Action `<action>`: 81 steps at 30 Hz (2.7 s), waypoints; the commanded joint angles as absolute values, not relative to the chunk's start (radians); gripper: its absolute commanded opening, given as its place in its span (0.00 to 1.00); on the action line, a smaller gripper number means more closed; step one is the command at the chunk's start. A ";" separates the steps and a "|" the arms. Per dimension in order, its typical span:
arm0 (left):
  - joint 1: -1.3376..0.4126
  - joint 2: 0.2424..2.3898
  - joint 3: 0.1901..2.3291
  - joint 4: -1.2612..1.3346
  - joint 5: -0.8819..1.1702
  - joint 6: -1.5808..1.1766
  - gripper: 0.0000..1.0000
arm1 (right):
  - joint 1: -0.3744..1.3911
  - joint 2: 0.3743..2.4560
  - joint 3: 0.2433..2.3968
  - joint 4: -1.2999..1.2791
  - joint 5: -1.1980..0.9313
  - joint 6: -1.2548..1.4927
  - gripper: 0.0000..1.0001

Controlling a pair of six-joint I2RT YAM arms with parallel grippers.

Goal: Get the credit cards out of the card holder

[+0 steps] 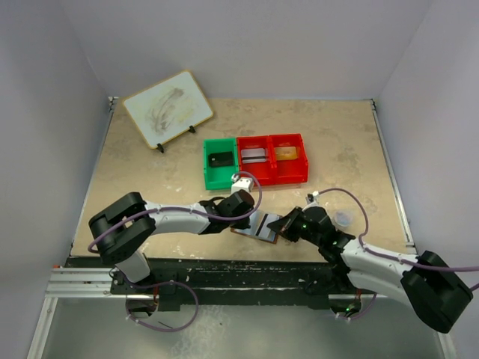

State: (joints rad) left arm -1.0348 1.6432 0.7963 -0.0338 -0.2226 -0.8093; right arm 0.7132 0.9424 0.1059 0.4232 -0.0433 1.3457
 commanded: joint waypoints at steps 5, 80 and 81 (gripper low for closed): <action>-1.048 1.597 0.801 -0.186 -0.221 -0.777 0.06 | 0.716 1.049 0.147 0.504 -0.085 1.255 0.00; -0.767 1.073 0.848 -0.521 -0.838 -0.439 0.80 | 0.583 1.827 1.162 0.348 0.010 -0.779 0.00; -0.768 1.076 0.849 -0.521 -0.835 -0.439 0.80 | 0.583 1.835 1.163 0.358 0.011 -0.789 0.00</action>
